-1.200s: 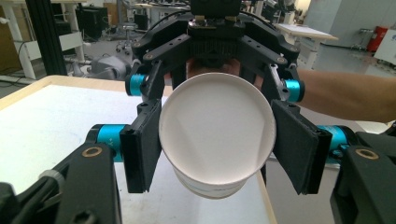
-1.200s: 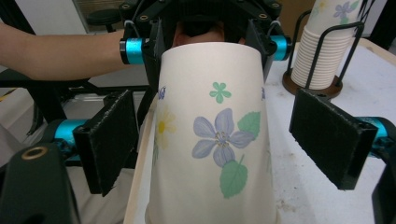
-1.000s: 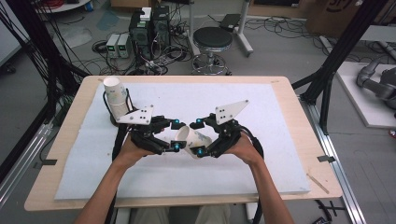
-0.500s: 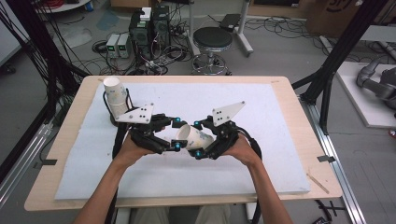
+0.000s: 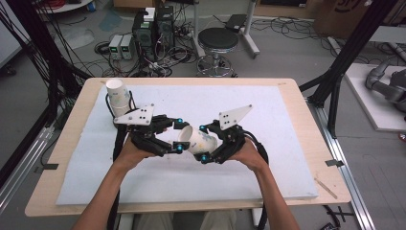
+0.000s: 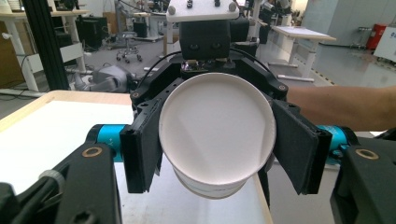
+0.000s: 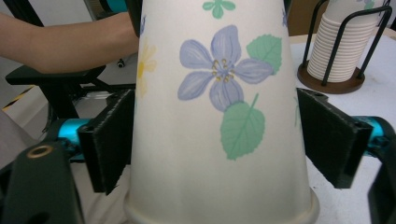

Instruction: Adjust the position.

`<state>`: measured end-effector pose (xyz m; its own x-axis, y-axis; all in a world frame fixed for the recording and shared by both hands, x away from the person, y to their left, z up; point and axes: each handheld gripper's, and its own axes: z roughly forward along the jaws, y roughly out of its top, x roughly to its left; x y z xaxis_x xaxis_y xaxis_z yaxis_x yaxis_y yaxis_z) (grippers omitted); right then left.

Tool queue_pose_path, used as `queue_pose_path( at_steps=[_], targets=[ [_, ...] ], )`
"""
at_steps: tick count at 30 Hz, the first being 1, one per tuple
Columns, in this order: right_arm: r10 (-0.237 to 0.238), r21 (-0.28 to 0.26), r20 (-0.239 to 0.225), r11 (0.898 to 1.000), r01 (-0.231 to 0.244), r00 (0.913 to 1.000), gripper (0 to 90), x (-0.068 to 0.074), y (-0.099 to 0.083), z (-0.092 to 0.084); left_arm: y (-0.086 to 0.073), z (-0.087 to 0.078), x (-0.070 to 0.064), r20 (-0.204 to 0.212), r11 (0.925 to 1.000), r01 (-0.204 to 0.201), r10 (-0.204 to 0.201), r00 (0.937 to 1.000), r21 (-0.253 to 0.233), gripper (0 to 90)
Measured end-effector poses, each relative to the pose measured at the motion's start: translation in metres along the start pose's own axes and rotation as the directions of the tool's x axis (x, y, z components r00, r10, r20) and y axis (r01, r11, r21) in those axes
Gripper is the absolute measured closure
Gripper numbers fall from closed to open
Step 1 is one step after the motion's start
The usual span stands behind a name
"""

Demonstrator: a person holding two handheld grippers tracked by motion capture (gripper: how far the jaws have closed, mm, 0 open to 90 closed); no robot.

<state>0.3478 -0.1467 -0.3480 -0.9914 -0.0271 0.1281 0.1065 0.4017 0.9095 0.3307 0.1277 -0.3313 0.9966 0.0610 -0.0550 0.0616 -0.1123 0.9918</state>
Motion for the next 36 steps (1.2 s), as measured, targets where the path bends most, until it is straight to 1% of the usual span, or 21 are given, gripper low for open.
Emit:
queue_pose_path(
  at_steps=[3,7,8,9,10,11,12,15,26,29,30,31,32,34,35,36],
  targets=[
    [0.003,-0.004,0.004,1.000,-0.003,1.0000,19.6,-0.0003,-0.0003,-0.0006,0.0002,-0.0003,-0.0002,0.002,1.0000,0.000,0.000,1.0000,-0.001,36.7],
    [-0.006,-0.006,-0.007,1.000,0.006,1.0000,25.8,-0.0007,-0.0012,-0.0021,0.0003,-0.0011,-0.0001,-0.004,1.0000,-0.001,0.001,1.0000,0.001,36.7],
    [-0.005,-0.016,-0.006,1.000,0.005,1.0000,27.4,-0.0005,-0.0018,-0.0020,0.0002,-0.0012,0.0002,-0.002,1.0000,-0.001,0.001,1.0000,0.002,36.8],
    [-0.005,-0.015,-0.001,1.000,0.005,1.0000,28.0,-0.0002,-0.0029,-0.0029,0.0002,-0.0012,0.0003,0.000,1.0000,0.000,0.000,1.0000,0.005,36.9],
    [-0.009,-0.027,0.000,1.000,0.009,1.0000,28.9,-0.0008,-0.0040,-0.0029,-0.0001,-0.0007,0.0003,0.000,1.0000,0.001,-0.001,1.0000,0.006,36.9],
    [-0.004,-0.028,-0.008,1.000,0.004,1.0000,29.3,-0.0009,-0.0050,-0.0032,-0.0004,-0.0005,0.0003,0.000,0.9999,0.001,-0.001,1.0000,0.011,36.9],
    [-0.010,-0.026,-0.002,1.000,0.010,1.0000,30.0,-0.0013,-0.0053,-0.0032,-0.0005,-0.0004,0.0005,0.002,0.9999,0.000,0.000,1.0000,0.012,37.0],
    [-0.010,-0.026,-0.004,1.000,0.010,0.9999,32.2,-0.0010,-0.0052,-0.0036,-0.0006,-0.0005,0.0006,0.002,1.0000,0.002,-0.002,1.0000,0.004,37.1],
    [-0.008,-0.027,0.000,1.000,0.008,1.0000,32.7,-0.0016,-0.0054,-0.0043,-0.0016,-0.0005,0.0021,0.003,0.9999,0.007,-0.007,1.0000,0.007,36.9],
    [-0.009,-0.027,0.000,1.000,0.009,1.0000,32.7,-0.0016,-0.0054,-0.0048,-0.0027,-0.0004,0.0014,-0.001,1.0000,0.001,-0.001,1.0000,-0.002,36.5],
    [-0.010,-0.026,-0.001,1.000,0.010,0.9999,32.6,-0.0017,-0.0053,-0.0050,-0.0032,-0.0004,0.0010,0.002,1.0000,-0.002,0.002,1.0000,-0.003,34.8],
    [-0.001,-0.026,0.004,1.000,0.001,1.0000,32.6,-0.0013,-0.0054,-0.0055,-0.0037,0.0001,0.0004,-0.005,1.0000,-0.003,0.003,1.0000,-0.004,31.2],
    [-0.003,-0.029,0.004,1.000,0.003,1.0000,32.6,-0.0020,-0.0056,-0.0057,-0.0038,0.0004,0.0003,-0.011,1.0000,-0.004,0.004,0.9999,0.000,26.3],
    [-0.002,-0.029,0.007,1.000,0.002,1.0000,32.6,-0.0022,-0.0057,-0.0063,-0.0045,0.0016,0.0016,-0.011,1.0000,0.008,-0.008,0.9999,0.005,11.3],
    [-0.003,-0.034,0.009,0.999,0.003,1.0000,32.6,-0.0024,-0.0058,-0.0065,-0.0050,0.0017,0.0020,-0.015,0.9999,0.007,-0.007,0.9999,0.009,7.0],
    [0.000,-0.033,0.010,0.999,0.000,0.9999,32.6,-0.0022,-0.0056,-0.0072,-0.0054,0.0014,0.0026,-0.014,0.9999,0.001,-0.001,0.9999,0.011,6.7]
  ],
)
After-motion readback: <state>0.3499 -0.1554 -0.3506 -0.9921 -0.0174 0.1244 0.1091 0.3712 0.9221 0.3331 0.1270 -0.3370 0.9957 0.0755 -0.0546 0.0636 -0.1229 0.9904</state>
